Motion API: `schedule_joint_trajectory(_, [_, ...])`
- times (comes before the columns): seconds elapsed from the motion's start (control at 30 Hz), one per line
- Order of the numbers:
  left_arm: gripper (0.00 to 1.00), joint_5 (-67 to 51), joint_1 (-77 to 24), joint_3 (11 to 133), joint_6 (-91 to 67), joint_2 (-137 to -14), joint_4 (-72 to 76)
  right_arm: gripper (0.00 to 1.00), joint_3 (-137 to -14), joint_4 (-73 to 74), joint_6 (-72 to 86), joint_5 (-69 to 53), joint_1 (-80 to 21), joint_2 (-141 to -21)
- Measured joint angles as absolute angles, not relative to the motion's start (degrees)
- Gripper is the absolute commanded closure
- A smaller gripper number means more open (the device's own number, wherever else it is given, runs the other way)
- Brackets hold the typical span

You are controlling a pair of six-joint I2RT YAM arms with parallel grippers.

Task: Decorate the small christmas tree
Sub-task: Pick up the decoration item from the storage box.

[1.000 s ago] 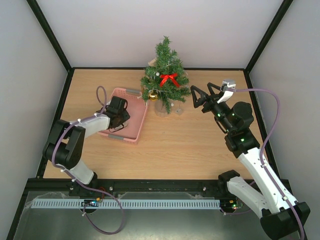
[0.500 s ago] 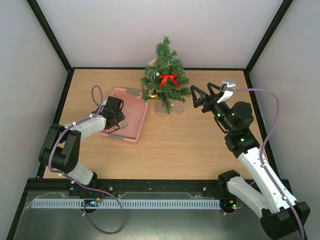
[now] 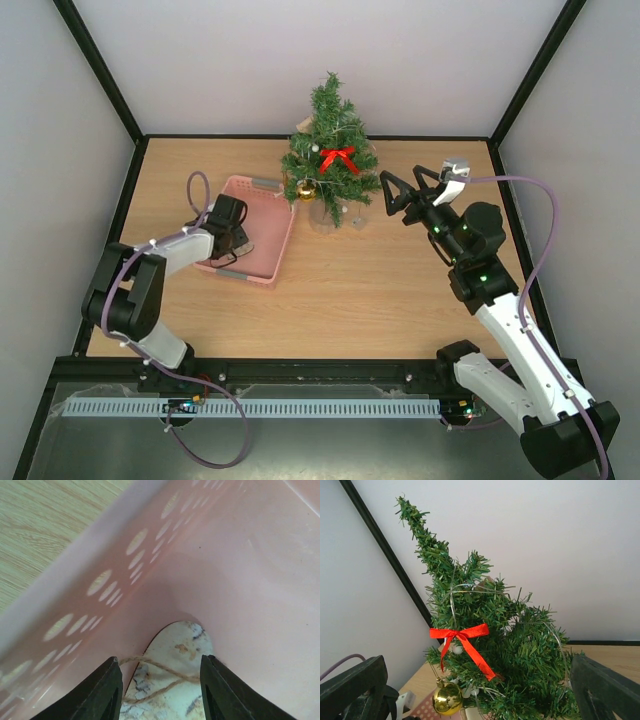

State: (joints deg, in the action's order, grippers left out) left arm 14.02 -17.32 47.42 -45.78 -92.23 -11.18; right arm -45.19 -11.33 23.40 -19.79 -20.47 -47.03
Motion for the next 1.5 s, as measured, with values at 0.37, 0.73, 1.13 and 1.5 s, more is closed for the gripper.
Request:
schedule_joint_trajectory(0.37, [0.5,16.75,-17.32,47.24,-43.48,-86.24,-13.26,0.02,-45.19,-11.55,23.51,-20.64,-20.47,-48.18])
schedule_joint_trajectory(0.73, [0.64,16.73,-17.32,45.34,-43.66,-88.55,-11.81,0.02,-45.19,-11.55,23.83,-20.71,-20.47,-48.86])
schedule_joint_trajectory(1.13, [0.98,15.9,-17.06,45.25,-41.82,-88.42,-9.17,0.02,-46.46,-10.31,24.71,-20.62,-20.47,-49.23])
schedule_joint_trajectory(1.5, [0.98,10.24,-17.47,48.69,-25.41,-69.63,-9.78,0.02,-48.36,-4.08,25.87,-18.46,-20.47,-47.92])
